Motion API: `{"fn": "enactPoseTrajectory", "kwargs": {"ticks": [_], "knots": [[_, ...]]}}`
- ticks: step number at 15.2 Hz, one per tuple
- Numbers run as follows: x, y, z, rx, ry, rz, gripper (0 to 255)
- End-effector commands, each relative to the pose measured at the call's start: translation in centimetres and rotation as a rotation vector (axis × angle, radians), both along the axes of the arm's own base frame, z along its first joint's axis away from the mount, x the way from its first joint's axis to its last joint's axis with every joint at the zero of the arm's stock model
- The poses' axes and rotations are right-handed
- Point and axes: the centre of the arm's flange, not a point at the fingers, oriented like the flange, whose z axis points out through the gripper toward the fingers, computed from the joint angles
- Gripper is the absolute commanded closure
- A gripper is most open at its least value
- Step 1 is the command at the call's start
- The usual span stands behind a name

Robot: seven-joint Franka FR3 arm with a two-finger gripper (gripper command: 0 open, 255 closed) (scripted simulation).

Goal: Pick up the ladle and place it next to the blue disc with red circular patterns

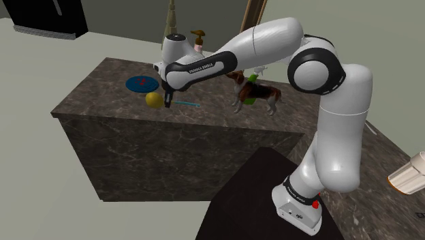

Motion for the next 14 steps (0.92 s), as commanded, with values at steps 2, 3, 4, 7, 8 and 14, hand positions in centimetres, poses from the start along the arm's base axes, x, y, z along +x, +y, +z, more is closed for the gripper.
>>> {"fn": "enactPoseTrajectory", "kwargs": {"ticks": [2,3,4,7,8,14], "knots": [[0.0,0.1,-0.3,0.0,0.002,0.001,255],[0.0,0.1,-0.3,0.0,0.002,0.001,255],[0.0,0.1,-0.3,0.0,0.002,0.001,255],[0.0,0.1,-0.2,0.0,0.002,0.001,0],[0.0,0.1,-0.2,0.0,0.002,0.001,0],[-0.7,0.3,3.6,0.0,0.002,0.001,0]]}}
